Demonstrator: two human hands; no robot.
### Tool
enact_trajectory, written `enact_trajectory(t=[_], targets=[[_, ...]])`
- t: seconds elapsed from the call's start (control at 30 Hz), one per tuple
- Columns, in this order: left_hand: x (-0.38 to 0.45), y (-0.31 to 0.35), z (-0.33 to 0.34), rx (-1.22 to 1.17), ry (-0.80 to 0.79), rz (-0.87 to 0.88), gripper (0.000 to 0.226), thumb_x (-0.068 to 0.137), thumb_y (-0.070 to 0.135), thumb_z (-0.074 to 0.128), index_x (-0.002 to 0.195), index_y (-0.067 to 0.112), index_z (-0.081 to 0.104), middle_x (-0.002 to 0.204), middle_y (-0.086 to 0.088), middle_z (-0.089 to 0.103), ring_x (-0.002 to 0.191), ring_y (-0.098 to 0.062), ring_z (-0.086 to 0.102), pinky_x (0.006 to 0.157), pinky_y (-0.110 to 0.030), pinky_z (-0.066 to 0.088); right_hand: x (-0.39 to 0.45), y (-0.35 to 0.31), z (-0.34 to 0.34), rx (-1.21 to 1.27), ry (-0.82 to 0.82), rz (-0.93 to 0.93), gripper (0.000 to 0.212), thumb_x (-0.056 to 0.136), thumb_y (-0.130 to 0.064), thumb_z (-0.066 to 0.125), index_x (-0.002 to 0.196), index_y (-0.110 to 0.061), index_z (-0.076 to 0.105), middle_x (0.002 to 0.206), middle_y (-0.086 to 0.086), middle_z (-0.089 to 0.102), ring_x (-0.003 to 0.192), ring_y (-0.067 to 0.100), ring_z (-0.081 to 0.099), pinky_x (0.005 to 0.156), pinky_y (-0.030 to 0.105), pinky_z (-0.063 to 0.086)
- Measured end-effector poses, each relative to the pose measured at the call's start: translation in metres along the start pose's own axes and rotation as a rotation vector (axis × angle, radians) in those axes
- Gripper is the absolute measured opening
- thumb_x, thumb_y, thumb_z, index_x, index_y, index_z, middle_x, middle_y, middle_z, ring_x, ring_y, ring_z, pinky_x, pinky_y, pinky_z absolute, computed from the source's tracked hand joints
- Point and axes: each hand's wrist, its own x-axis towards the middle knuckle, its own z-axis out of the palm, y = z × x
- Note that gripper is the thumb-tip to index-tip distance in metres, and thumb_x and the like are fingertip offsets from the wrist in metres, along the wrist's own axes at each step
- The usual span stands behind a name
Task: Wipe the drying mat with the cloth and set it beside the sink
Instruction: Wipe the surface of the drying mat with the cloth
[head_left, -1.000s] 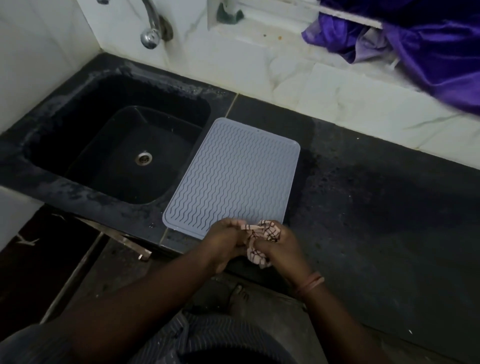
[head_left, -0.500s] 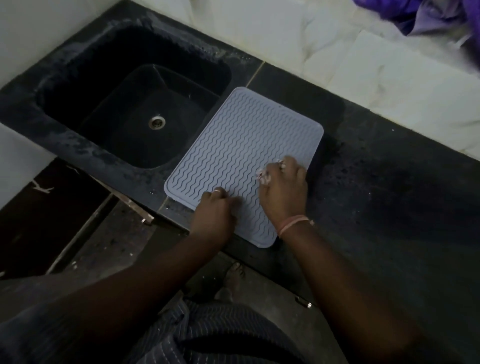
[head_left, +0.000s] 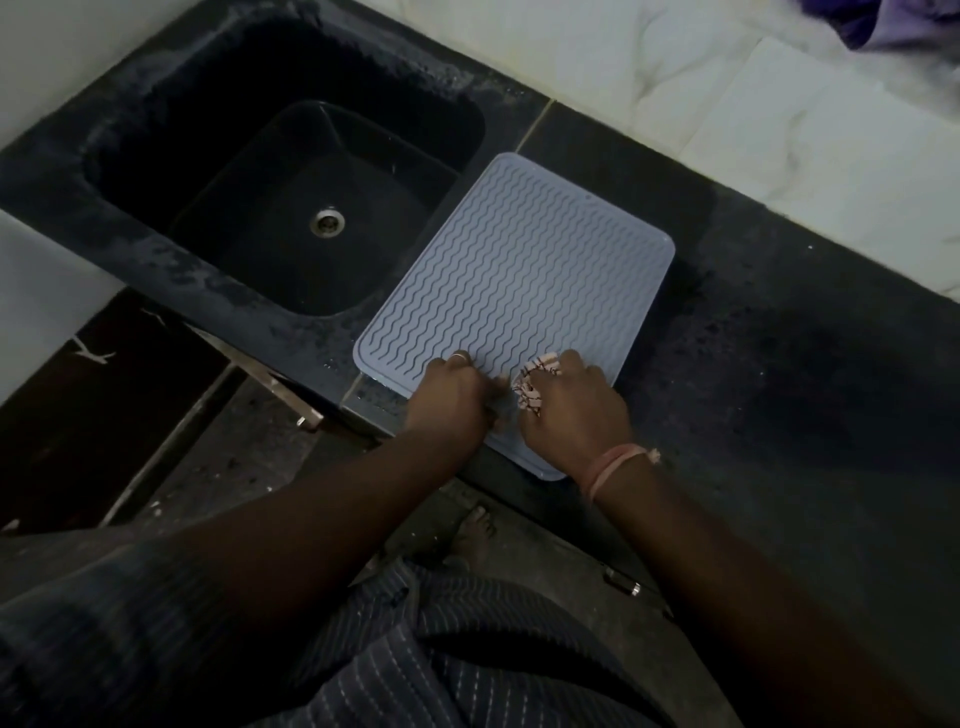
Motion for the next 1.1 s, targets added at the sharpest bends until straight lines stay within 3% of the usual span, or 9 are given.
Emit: enact_trajectory(t=[0.2, 0.3, 0.53, 0.63, 0.77, 0.87, 1.0, 1.1], targets=[[0.0, 0.0, 0.002, 0.008, 0.042, 0.004, 0.018, 0.1, 0.032, 0.066, 0.114, 0.034, 0.077, 0.114, -0.007, 0.055, 0.112, -0.028, 0.052, 0.086, -0.043, 0.056, -0.021, -0.008, -0.008, 0.055, -0.08, -0.057, 0.041, 0.092, -0.045, 0.057, 0.126, -0.023, 0.063, 0.122, 0.011, 0.051, 0.1, 0.032, 0.058, 0.075, 0.04, 0.054], [0.001, -0.001, 0.001, 0.044, 0.01, 0.021, 0.023, 0.103, 0.036, 0.061, 0.122, 0.032, 0.073, 0.12, -0.009, 0.055, 0.116, -0.029, 0.05, 0.089, -0.043, 0.056, -0.03, -0.011, -0.007, -0.002, -0.083, -0.09, 0.045, 0.09, -0.046, 0.055, 0.13, -0.026, 0.063, 0.124, 0.01, 0.049, 0.104, 0.032, 0.053, 0.077, 0.042, 0.054], [0.002, -0.002, -0.004, 0.104, -0.08, 0.07, 0.03, 0.107, 0.031, 0.053, 0.135, 0.032, 0.065, 0.123, -0.01, 0.053, 0.12, -0.031, 0.049, 0.092, -0.043, 0.056, -0.029, -0.01, -0.006, -0.099, -0.016, -0.242, 0.032, 0.085, -0.048, 0.063, 0.108, -0.028, 0.075, 0.108, 0.005, 0.053, 0.095, 0.029, 0.05, 0.07, 0.038, 0.039], [0.001, -0.002, -0.006, 0.126, -0.108, 0.084, 0.033, 0.108, 0.029, 0.052, 0.139, 0.03, 0.062, 0.128, -0.011, 0.05, 0.122, -0.033, 0.047, 0.095, -0.044, 0.055, -0.031, -0.001, -0.008, -0.171, -0.032, -0.322, 0.04, 0.088, -0.043, 0.051, 0.118, -0.027, 0.073, 0.109, 0.007, 0.055, 0.094, 0.031, 0.05, 0.072, 0.04, 0.041], [0.0, 0.001, -0.013, 0.109, -0.136, 0.065, 0.033, 0.107, 0.028, 0.054, 0.138, 0.026, 0.064, 0.128, -0.011, 0.05, 0.125, -0.033, 0.044, 0.097, -0.043, 0.051, -0.022, 0.016, -0.008, -0.328, -0.005, -0.488, 0.039, 0.085, -0.027, 0.067, 0.124, -0.027, 0.069, 0.113, 0.01, 0.057, 0.092, 0.032, 0.05, 0.072, 0.04, 0.041], [0.0, 0.004, -0.015, 0.137, -0.146, 0.064, 0.033, 0.098, 0.024, 0.068, 0.131, 0.025, 0.068, 0.126, -0.01, 0.052, 0.125, -0.033, 0.046, 0.097, -0.044, 0.053, -0.003, 0.03, -0.013, -0.434, 0.041, -0.621, 0.038, 0.092, -0.022, 0.064, 0.129, -0.029, 0.064, 0.119, 0.012, 0.057, 0.092, 0.031, 0.051, 0.073, 0.041, 0.037], [0.002, 0.008, -0.016, 0.178, -0.16, 0.046, 0.037, 0.097, 0.024, 0.068, 0.134, 0.025, 0.064, 0.13, -0.009, 0.051, 0.128, -0.033, 0.045, 0.098, -0.046, 0.054, 0.024, 0.051, -0.023, -0.479, 0.045, -0.756, 0.046, 0.092, -0.02, 0.061, 0.137, -0.033, 0.06, 0.122, 0.014, 0.058, 0.094, 0.033, 0.053, 0.074, 0.041, 0.041], [0.003, 0.011, -0.014, 0.2, -0.162, 0.047, 0.041, 0.097, 0.027, 0.068, 0.138, 0.028, 0.06, 0.13, -0.009, 0.05, 0.126, -0.032, 0.046, 0.096, -0.045, 0.054, 0.041, 0.065, -0.03, -0.502, 0.054, -0.754, 0.046, 0.091, -0.022, 0.053, 0.136, -0.032, 0.061, 0.115, 0.014, 0.058, 0.092, 0.033, 0.054, 0.073, 0.042, 0.04]])
